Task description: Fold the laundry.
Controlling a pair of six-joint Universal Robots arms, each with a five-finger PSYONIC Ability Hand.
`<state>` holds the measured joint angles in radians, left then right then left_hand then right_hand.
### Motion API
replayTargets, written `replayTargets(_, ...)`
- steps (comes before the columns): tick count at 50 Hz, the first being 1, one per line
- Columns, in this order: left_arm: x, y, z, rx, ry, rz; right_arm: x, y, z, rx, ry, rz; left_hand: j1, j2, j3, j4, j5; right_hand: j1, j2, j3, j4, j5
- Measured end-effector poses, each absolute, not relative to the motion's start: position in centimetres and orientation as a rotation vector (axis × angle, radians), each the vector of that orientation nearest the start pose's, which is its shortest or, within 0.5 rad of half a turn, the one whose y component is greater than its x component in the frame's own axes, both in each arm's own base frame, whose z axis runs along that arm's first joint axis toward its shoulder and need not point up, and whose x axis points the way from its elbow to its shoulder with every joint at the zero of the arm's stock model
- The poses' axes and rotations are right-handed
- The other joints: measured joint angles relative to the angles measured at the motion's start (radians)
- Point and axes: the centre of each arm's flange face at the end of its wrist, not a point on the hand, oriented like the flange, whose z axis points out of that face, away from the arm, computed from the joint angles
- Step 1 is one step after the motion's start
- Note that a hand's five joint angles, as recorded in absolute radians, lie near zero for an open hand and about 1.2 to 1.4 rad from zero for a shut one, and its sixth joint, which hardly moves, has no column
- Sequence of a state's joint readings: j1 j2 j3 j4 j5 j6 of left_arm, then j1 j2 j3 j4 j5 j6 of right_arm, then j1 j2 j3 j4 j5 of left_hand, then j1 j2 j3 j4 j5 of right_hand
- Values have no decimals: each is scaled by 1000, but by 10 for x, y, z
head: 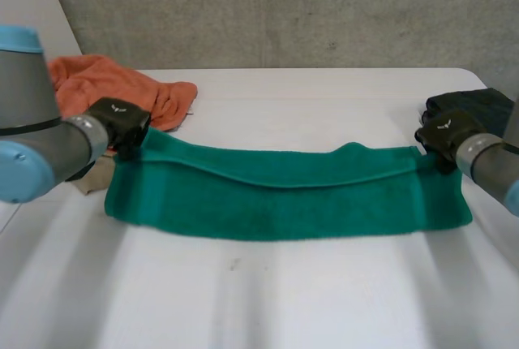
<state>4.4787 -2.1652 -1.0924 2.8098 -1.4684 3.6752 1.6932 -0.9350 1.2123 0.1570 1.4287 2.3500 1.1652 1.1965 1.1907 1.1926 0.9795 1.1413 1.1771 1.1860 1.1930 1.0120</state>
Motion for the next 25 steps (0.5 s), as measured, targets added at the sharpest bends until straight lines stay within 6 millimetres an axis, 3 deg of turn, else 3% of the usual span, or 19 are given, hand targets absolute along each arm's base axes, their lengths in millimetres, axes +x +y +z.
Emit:
replayTargets(6,-247,-385,206,935,2288,-1680,208,-404,165,-1313,2478,-1956,0,0,0,0,0,0,0,0,0,0)
replayTargets(14,-259,-399,199,905,2256,-1682,220,-416,152,-1352,2468,-2003,-11,-16,-10,-10,-7,-49,-66,-69,-69,-58)
replayTargets(15,-266,-401,197,915,2247,-1701,225,-421,148,-1361,2465,-2034,-291,-297,-290,-276,-245,-444,-456,-447,-442,-455)
replayTargets(16,-270,-402,198,919,2239,-1716,227,-424,147,-1353,2471,-2060,-521,-485,-474,-484,-446,-649,-683,-666,-660,-685)
replayTargets(18,-274,-403,199,921,2225,-1739,228,-427,146,-1331,2483,-2092,-853,-811,-796,-815,-768,-866,-901,-881,-883,-891)
replayTargets(20,-278,-404,204,917,2206,-1768,229,-430,148,-1282,2504,-2139,-972,-977,-968,-984,-928,-923,-967,-973,-971,-964)
replayTargets(25,-279,-401,216,882,2186,-1800,227,-431,158,-1162,2518,-2196,-972,-991,-977,-996,-931,-923,-967,-976,-977,-964)
